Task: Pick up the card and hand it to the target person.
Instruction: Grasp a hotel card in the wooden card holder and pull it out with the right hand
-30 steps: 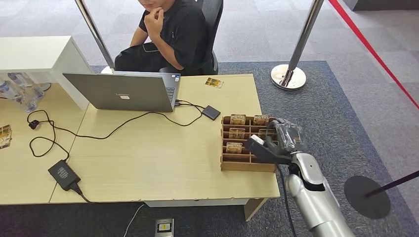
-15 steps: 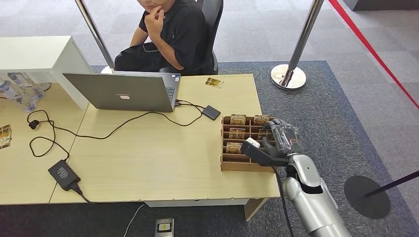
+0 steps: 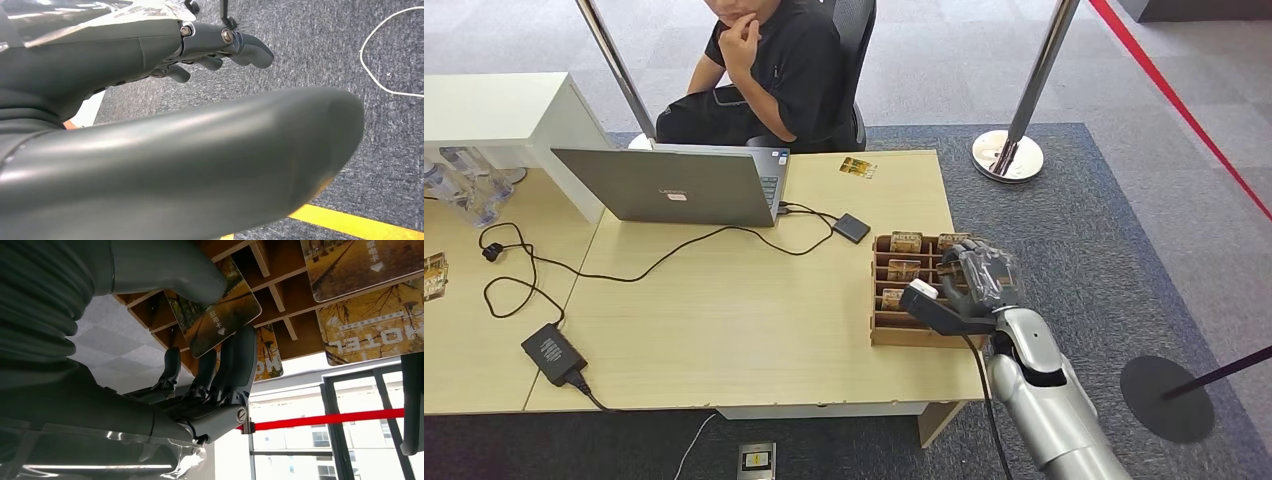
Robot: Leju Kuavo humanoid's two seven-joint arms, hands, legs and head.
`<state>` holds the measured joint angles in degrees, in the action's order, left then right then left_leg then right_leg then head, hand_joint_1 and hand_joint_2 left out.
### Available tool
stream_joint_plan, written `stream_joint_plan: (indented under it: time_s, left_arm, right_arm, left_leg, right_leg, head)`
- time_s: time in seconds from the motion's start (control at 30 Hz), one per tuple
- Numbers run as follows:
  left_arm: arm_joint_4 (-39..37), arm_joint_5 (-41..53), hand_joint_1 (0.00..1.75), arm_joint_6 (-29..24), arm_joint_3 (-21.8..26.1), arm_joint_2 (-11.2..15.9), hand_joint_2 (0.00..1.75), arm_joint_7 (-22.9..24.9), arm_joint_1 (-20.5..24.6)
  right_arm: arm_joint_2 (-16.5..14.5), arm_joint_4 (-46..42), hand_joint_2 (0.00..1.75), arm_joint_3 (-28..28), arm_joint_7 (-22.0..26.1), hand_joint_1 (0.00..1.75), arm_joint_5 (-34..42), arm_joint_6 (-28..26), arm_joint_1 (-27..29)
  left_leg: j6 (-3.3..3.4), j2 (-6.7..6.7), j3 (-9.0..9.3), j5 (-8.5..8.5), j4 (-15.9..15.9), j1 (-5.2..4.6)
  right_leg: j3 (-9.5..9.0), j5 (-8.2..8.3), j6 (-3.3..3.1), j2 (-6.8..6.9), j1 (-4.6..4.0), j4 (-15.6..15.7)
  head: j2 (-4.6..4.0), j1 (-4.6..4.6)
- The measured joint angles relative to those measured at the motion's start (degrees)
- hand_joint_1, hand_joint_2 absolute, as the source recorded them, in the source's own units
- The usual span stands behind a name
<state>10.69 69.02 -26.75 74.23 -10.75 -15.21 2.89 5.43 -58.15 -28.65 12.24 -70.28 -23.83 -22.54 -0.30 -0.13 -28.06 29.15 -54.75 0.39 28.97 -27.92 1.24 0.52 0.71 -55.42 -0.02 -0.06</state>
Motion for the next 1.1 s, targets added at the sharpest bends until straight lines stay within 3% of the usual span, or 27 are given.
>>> stream_joint_plan:
  time_s: [0.47, 0.87, 1.1]
  left_arm:
    - [0.0, 0.2, 0.0, 0.0, 0.0, 0.0, 0.0, 0.4, 0.0]
    - [0.0, 0.5, 0.0, 0.1, 0.0, 0.0, 0.0, 0.5, -0.2]
    - [0.0, 0.8, 0.0, 0.1, 0.0, 0.0, 0.0, 0.5, -0.2]
  right_arm:
    - [-0.2, 2.0, 1.75, 0.0, -0.5, 1.03, 1.5, -1.7, -1.2]
    - [0.5, 2.0, 1.75, 0.0, -2.5, 0.63, 0.7, -2.8, -1.3]
    - [0.8, 1.9, 1.75, 0.0, -2.9, 0.62, 0.4, -3.5, -1.0]
  left_leg:
    - [0.0, 0.0, 0.01, 0.0, 0.0, 0.0]
    - [0.0, 0.0, 0.01, 0.0, 0.0, 0.0]
    - [0.0, 0.0, 0.01, 0.0, 0.0, 0.0]
  right_leg:
    - [0.0, 0.0, 0.0, 0.0, 0.0, 0.0]
    - [0.02, 0.0, 0.0, 0.0, 0.0, 0.0]
    - [0.02, 0.0, 0.0, 0.0, 0.0, 0.0]
  head:
    - [0.0, -0.01]
    - [0.01, 0.0]
    - [0.0, -0.01]
